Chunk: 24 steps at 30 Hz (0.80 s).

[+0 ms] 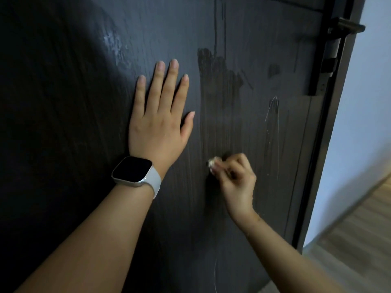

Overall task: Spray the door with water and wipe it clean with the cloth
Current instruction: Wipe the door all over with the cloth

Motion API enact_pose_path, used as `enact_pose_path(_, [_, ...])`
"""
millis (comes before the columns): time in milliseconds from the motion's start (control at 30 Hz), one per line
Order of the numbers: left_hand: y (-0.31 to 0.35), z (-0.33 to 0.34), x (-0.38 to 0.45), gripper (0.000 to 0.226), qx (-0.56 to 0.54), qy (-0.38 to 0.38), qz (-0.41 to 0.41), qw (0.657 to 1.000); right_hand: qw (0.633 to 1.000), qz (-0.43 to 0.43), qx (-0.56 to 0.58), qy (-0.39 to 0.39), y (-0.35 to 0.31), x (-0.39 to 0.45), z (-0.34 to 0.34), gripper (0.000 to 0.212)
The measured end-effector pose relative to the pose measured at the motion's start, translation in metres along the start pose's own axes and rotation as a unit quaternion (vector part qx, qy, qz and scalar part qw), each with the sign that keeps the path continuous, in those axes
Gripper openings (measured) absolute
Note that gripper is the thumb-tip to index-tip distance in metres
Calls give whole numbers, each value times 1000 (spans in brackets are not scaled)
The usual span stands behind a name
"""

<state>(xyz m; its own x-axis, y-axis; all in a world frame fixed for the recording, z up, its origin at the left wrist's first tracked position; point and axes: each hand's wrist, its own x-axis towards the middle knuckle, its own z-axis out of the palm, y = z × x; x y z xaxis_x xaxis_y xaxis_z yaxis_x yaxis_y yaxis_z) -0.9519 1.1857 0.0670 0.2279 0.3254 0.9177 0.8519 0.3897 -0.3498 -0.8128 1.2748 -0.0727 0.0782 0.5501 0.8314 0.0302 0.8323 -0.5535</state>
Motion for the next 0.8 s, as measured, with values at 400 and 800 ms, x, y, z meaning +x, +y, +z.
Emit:
enact_pose_path(400, [0,-1,1,60,-4,-10,-1,1000,997,19,-33,-61,31,-72,-15,20])
enact_pose_path(800, [-1,0,-1,58,4,0,7,1000,976,-175,-54,-116,-3,-86,27,12])
